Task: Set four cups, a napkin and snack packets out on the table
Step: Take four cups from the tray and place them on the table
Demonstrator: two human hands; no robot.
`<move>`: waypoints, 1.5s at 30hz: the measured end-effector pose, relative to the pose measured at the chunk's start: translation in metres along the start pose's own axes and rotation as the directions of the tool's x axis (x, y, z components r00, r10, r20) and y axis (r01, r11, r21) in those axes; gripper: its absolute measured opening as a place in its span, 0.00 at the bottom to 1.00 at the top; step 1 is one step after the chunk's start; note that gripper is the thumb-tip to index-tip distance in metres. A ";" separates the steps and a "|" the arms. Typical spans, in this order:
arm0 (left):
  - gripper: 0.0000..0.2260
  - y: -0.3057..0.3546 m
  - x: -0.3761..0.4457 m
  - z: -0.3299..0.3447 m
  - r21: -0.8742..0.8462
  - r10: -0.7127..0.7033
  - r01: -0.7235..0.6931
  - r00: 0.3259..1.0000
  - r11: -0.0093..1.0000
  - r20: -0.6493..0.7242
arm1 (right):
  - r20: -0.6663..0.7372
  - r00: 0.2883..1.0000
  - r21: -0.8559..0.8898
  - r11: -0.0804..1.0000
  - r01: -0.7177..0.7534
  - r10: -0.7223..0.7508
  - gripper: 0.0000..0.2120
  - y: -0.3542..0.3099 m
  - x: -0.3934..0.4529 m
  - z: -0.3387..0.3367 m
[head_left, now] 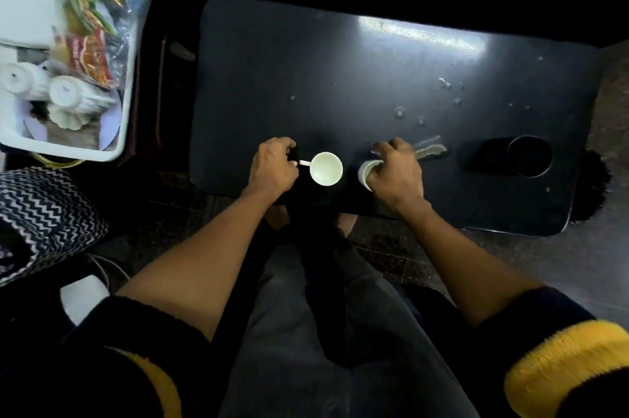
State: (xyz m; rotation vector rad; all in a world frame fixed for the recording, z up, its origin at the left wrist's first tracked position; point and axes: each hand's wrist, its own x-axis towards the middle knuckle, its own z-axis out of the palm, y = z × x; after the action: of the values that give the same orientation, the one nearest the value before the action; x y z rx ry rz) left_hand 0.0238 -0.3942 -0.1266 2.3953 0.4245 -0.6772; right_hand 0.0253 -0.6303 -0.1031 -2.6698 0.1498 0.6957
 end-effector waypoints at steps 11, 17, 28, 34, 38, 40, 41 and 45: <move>0.15 -0.060 0.002 -0.105 -0.017 0.059 -0.069 0.933 0.997 -0.356 | 0.094 0.928 -0.056 0.929 0.367 -0.361 0.21 -0.214 0.033 0.007; 0.15 -0.117 0.000 -0.178 -0.043 0.010 -0.042 0.825 0.998 -0.566 | 0.142 0.825 -0.095 0.822 0.561 -0.547 0.22 -0.334 0.034 0.027; 0.30 -0.226 0.016 -0.256 -0.097 -0.170 0.142 0.718 0.985 -0.675 | 0.222 0.707 -0.161 0.690 0.706 -0.672 0.29 -0.466 0.035 0.085; 0.34 -0.254 0.053 -0.281 -0.187 -0.225 0.149 0.835 0.971 -0.502 | 0.329 0.701 -0.212 0.674 0.708 -0.633 0.38 -0.492 0.050 0.103; 0.31 -0.265 0.080 -0.291 -0.032 -0.185 0.190 0.876 0.981 -0.445 | 0.357 0.689 -0.257 0.642 0.722 -0.631 0.38 -0.495 0.057 0.110; 0.31 -0.268 0.090 -0.296 0.023 -0.144 0.170 0.893 0.985 -0.426 | 0.356 0.691 -0.266 0.640 0.721 -0.629 0.41 -0.498 0.062 0.115; 0.31 -0.270 0.095 -0.298 0.036 -0.131 0.161 0.898 0.986 -0.420 | 0.351 0.694 -0.273 0.641 0.718 -0.628 0.42 -0.500 0.065 0.117; 0.30 -0.277 0.107 -0.310 0.010 -0.186 0.207 0.899 0.978 -0.397 | 0.323 0.709 -0.314 0.636 0.705 -0.627 0.39 -0.508 0.075 0.123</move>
State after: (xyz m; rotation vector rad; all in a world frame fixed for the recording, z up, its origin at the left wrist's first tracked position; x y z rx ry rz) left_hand 0.1015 0.0272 -0.1037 2.5627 0.8362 -0.2824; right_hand 0.1337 -0.1145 -0.0710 -2.6898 -1.1268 0.7595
